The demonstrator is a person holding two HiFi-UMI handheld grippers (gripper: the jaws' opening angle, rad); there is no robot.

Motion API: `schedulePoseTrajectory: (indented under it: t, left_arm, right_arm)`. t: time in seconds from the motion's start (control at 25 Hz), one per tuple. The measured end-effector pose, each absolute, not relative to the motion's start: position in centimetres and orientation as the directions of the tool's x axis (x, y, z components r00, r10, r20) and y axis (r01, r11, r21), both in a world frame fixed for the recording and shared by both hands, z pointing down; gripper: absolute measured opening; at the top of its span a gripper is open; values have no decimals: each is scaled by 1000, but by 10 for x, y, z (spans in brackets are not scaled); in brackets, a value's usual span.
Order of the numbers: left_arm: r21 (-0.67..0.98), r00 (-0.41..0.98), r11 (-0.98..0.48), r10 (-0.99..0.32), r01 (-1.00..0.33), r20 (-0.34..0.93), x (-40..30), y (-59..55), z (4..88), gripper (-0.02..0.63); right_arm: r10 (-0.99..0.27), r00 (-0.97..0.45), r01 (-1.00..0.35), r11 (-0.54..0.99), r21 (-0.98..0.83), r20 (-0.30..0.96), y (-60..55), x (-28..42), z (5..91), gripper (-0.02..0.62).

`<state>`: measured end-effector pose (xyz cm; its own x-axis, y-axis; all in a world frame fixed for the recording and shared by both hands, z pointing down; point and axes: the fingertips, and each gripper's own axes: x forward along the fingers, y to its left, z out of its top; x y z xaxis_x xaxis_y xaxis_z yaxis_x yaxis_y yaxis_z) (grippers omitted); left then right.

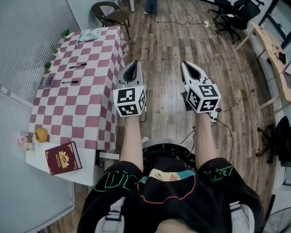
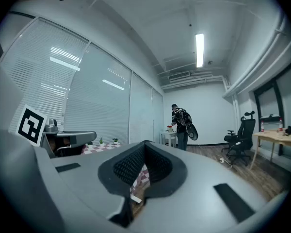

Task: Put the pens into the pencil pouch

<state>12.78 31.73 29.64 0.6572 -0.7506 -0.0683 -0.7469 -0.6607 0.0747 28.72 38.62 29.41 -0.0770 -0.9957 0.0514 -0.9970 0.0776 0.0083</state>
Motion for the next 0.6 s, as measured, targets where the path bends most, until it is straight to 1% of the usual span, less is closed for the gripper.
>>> schedulePoseTrajectory:
  t: [0.16,0.28,0.48,0.6]
  left_arm:
    - [77,648,-652,-758,-754,-74,118,317,295,-5]
    - [85,631,-636,-772,-767,-78,108,318,295,-5]
    - [92,571,-573,-819,-814,-54,85,314,305,-7]
    - [78,580,-584,-812,-808,-64,79,320,306,-7]
  right_arm:
    - [-997,-63,-998,62,-19,35,382,283,292,-2]
    - [-997,-57,-998,56,-34,44,380,279,292,-2]
    - [-992,-94,-995,92,-39,80,377,262,306,-2]
    - [-990,-112,-993,109,-38,90,377,254,310,-2]
